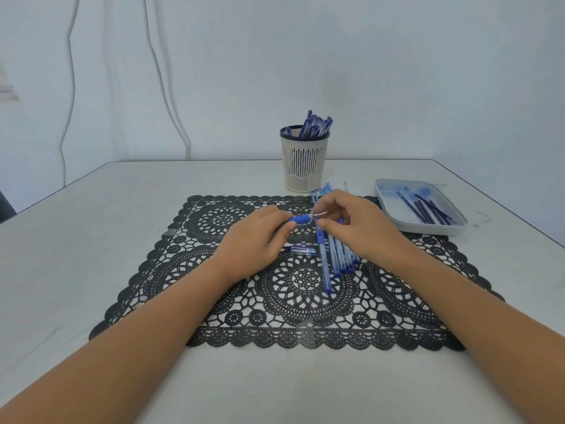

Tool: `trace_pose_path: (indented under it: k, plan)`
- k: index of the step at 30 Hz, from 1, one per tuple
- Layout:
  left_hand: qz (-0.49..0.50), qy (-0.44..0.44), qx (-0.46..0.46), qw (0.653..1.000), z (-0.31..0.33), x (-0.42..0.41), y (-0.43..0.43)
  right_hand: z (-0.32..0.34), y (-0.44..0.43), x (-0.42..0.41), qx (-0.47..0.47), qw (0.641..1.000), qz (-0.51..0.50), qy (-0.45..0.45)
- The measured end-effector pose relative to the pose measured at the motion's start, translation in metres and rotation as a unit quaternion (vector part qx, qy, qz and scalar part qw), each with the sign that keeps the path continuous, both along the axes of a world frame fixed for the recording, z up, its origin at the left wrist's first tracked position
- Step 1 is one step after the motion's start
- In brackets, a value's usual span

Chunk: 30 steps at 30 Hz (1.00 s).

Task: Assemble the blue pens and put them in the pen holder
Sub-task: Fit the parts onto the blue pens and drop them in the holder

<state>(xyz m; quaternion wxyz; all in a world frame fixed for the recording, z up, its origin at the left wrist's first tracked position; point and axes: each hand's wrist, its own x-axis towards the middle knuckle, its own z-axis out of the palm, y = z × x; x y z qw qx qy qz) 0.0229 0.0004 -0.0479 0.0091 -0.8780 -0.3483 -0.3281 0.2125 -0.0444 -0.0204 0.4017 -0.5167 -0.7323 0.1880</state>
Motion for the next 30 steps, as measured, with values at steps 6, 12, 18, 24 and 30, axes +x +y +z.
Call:
trace_pose_path:
  k: [6, 12, 18, 24, 30]
  plan:
    - [0.006, 0.018, 0.010, 1.000, 0.000, 0.001, -0.002, 0.001, 0.000, -0.001, -0.023, 0.999, -0.021, 0.023]
    - [0.007, 0.010, 0.002, 1.000, 0.001, 0.000, -0.001, 0.001, 0.000, 0.003, -0.036, 0.999, 0.014, 0.034]
    - [0.010, 0.025, 0.012, 1.000, 0.000, 0.000, -0.001, -0.001, 0.003, 0.000, -0.034, 0.999, -0.019, 0.013]
    - [0.026, -0.016, -0.027, 0.999, 0.001, -0.001, 0.001, 0.000, 0.006, 0.008, -0.020, 0.995, -0.032, 0.089]
    - [0.067, -0.047, -0.040, 0.996, 0.001, 0.000, 0.003, -0.003, 0.009, 0.009, -0.029, 0.995, -0.059, 0.071]
